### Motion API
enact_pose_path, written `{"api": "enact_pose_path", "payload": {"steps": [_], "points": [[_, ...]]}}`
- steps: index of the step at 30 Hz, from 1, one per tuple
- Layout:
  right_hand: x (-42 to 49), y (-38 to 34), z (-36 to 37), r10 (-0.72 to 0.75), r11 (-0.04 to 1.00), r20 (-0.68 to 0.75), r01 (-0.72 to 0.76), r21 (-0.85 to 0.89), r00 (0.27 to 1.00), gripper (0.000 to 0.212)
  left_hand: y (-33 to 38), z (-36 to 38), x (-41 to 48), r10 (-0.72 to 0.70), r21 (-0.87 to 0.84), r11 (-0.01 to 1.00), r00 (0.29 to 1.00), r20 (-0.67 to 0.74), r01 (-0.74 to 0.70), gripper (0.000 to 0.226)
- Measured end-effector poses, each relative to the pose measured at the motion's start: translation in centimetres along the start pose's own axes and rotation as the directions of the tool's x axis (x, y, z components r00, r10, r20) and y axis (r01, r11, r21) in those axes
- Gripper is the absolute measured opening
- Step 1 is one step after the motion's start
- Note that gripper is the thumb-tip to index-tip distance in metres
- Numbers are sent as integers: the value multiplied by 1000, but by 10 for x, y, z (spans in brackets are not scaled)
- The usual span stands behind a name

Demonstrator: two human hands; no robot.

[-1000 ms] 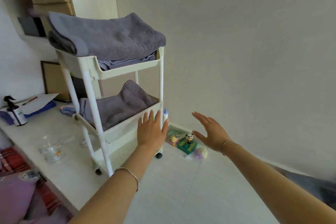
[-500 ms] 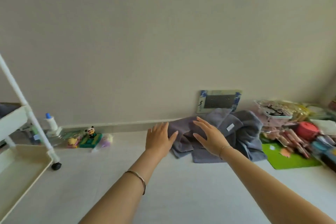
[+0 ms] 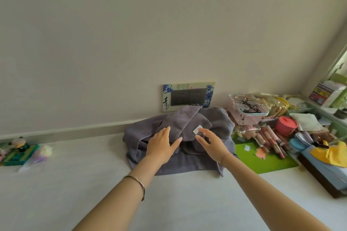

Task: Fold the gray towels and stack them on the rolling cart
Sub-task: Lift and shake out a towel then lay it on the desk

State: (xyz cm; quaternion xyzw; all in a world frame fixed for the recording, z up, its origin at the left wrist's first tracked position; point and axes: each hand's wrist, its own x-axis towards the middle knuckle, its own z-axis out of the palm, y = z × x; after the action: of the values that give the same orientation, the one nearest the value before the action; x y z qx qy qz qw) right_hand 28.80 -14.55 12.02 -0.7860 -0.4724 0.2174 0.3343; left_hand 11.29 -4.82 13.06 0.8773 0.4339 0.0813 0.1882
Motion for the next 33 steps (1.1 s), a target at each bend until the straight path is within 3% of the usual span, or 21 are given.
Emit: {"api": "enact_pose_path", "payload": {"steps": [7,11,14,18,22,24,25,27,29,31,33], "points": [[64,23,10,78,960,125,-109,258,989,43,-4,35,53,-171,-159,968,975,143,193,75],[89,25,23,179,853,176,-242,463,968,44,-13,40,73,-202,-182,956,966,161,230,72],[104,20,30,237,824,132,-271,498,963,50,-21,42,90,-214,-193,953,971,112,232,71],[109,10,31,177,914,-68,-138,380,982,46,-34,41,109,-215,-289,930,974,77,228,74],[117,-3,31,-204,967,-142,222,122,969,37,-49,33,111,-211,-364,907,977,40,211,64],[126,-10,36,-376,926,-33,375,-40,926,35,-65,31,109,-262,-343,904,965,24,254,62],[128,-14,39,-395,908,63,400,-125,917,38,-76,33,109,-288,-329,900,957,43,286,63],[128,-14,42,-349,847,251,418,-328,903,46,-95,38,105,-288,-262,913,949,125,312,60],[123,3,42,-300,720,376,467,-514,877,54,-106,42,100,-270,-206,929,944,191,308,57],[114,25,40,-259,610,469,520,-598,844,70,-110,43,94,-242,-205,938,950,196,281,55],[106,36,40,-228,576,480,515,-635,847,89,-114,42,90,-188,-149,965,967,170,214,49]]}}
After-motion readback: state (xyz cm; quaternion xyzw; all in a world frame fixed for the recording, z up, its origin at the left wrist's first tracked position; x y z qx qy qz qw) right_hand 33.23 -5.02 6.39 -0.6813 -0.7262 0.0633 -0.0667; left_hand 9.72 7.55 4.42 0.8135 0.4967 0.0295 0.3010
